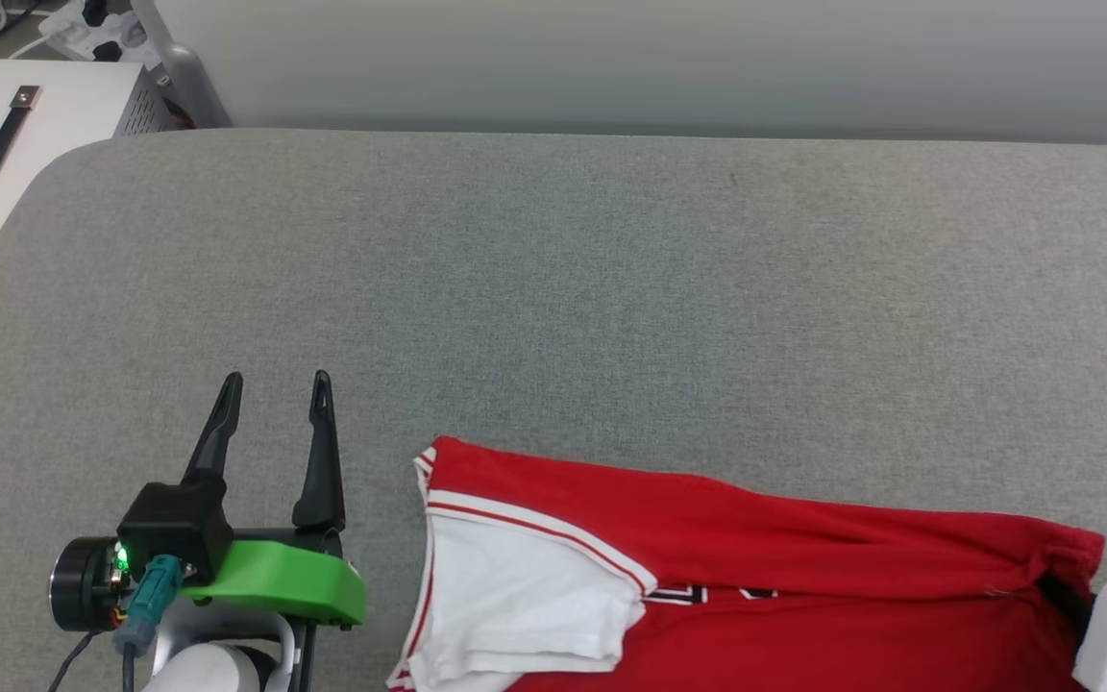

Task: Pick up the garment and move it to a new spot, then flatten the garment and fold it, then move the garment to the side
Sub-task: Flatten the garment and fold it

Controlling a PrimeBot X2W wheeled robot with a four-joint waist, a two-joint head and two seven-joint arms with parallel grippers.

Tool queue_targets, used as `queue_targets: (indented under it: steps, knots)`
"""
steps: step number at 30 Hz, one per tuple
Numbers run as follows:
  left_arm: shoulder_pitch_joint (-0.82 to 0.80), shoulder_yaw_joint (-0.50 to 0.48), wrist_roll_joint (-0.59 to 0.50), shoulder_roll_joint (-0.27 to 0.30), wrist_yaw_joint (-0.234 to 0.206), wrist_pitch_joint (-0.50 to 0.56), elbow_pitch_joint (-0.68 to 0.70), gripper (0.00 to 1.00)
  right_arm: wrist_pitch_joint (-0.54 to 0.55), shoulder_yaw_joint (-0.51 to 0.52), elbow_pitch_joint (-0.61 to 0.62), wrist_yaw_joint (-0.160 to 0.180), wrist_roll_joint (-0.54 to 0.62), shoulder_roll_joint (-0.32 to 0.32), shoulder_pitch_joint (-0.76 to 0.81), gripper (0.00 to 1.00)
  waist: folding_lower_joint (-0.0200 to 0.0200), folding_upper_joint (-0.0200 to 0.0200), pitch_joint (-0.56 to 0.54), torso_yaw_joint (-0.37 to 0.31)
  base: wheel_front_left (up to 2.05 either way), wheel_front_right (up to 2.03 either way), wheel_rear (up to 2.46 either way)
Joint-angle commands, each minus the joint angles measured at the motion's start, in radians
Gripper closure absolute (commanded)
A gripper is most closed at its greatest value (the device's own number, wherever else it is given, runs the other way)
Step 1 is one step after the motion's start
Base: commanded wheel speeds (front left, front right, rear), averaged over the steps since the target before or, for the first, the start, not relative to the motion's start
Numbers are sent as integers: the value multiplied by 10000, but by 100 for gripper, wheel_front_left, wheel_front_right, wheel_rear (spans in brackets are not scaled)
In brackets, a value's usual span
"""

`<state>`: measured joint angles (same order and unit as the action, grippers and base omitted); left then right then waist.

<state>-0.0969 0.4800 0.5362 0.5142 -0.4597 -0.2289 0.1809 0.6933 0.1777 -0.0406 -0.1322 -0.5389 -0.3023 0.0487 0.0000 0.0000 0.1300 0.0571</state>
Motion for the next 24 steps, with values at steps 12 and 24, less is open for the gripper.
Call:
queue_targets:
  steps: [12, 24]
  knots:
    - [265, 36, -106, 196, -171, 67, 132, 0, 1371, 1347, -362, 15, -1508, 268, -437, 100, 0, 0, -387, -200, 0, 0, 0]
    - [285, 39, -79, 331, -237, 211, 250, 0, 3032, 300, 347, 15, -4829, 2097, -451, 100, 0, 0, -432, -111, 0, 0, 0]
